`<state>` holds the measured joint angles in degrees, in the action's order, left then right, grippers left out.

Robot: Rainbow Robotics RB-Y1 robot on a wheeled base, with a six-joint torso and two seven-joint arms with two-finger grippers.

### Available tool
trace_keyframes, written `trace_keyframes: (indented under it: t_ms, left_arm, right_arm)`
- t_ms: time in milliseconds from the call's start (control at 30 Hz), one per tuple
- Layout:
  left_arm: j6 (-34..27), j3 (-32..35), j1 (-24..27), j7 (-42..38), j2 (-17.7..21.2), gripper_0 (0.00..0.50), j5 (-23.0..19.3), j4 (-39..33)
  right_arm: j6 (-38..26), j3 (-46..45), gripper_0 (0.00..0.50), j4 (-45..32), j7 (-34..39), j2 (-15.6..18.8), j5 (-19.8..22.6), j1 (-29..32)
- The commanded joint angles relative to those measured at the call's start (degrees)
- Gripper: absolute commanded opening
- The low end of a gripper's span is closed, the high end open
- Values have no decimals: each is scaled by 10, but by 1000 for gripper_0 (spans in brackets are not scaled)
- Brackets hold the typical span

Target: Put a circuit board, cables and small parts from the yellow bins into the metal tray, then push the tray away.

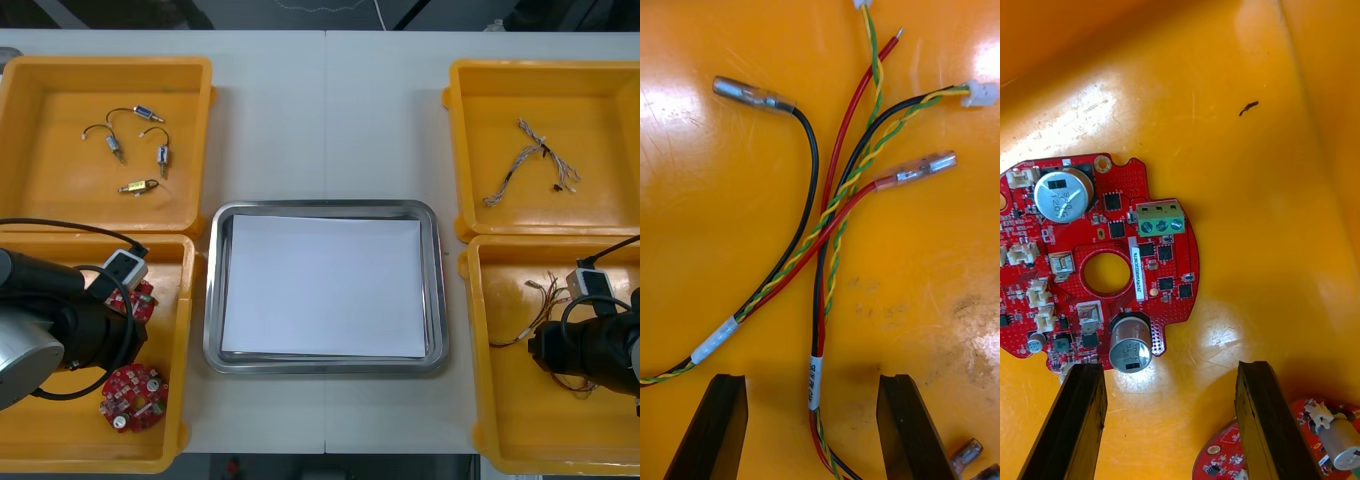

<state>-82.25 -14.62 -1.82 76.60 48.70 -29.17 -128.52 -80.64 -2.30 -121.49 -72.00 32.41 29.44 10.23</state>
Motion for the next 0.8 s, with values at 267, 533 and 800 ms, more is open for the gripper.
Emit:
trace_keyframes:
  t_ms: [267,533,800]
  left_arm:
    - [39,-12,8,-64,-17,500,11,34]
    - [39,-12,9,-61,-19,500,11,34]
    - [39,-15,9,-57,-19,3,14,35]
  right_arm:
    - [17,19,500,-1,-31,-4,-9,27]
    - [42,26,500,17,-34,-4,-7,32]
    - [42,26,445,17,-36,-4,-6,37]
